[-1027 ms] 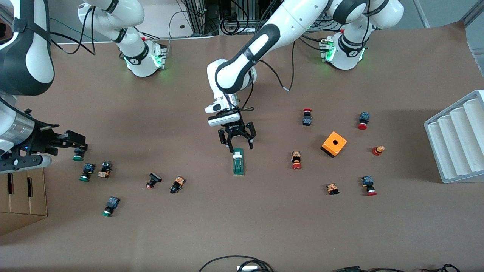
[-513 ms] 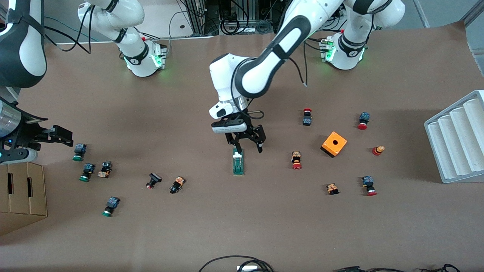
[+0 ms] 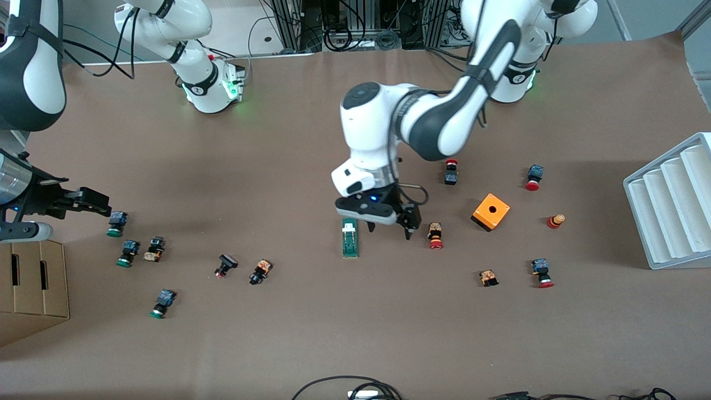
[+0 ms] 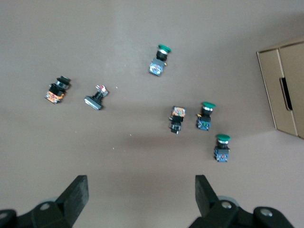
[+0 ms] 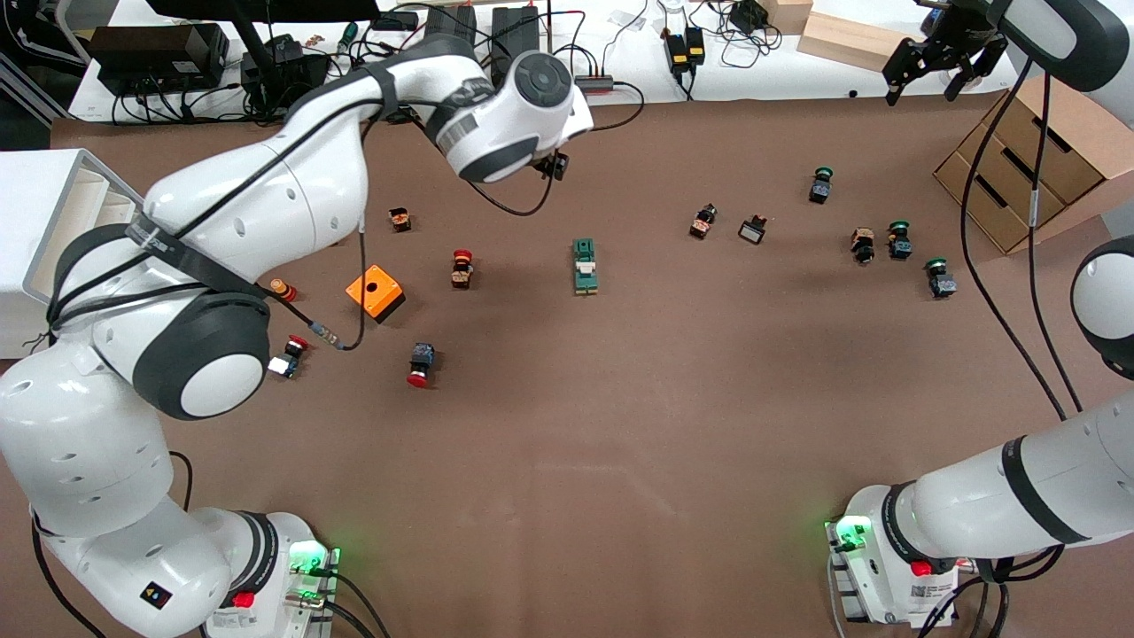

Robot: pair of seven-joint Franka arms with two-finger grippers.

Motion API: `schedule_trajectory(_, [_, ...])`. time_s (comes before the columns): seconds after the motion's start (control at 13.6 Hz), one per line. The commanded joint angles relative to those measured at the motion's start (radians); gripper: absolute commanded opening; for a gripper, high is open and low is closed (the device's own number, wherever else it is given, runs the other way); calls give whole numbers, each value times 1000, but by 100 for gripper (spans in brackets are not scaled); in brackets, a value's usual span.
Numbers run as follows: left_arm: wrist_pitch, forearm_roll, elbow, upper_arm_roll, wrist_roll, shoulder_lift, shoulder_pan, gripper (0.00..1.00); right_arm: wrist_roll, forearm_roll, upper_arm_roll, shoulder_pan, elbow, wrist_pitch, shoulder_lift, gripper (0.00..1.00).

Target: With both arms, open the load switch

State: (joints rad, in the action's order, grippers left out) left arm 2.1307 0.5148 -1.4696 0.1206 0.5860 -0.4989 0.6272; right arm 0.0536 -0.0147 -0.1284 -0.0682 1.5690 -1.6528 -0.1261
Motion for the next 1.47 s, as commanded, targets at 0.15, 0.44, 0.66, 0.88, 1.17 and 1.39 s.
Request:
schedule_trajectory(0.15, [-26,-197,3,7,-156,54,-79,99,-6,48,62,122,-6,30,5,100])
schedule_trajectory(0.44, [-106,-310,5,7,-244,91,-141,99,-17,42,72,117,-1,27,6,100])
schedule_trajectory(0.66, [-204,-442,6,5,-351,137,-231,100,-15,41,73,105,-14,50,0,100])
schedule_trajectory(0.88, [-314,-461,14,5,-466,180,-319,100,-17,47,73,102,-14,51,-3,100])
schedule_trajectory(1.17, [-426,-447,22,-2,-491,242,-398,100,-14,50,75,91,-14,57,-9,100])
schedule_trajectory(1.39, [-426,-460,-101,1,-491,353,-470,100,-14,42,70,70,-15,79,-9,100])
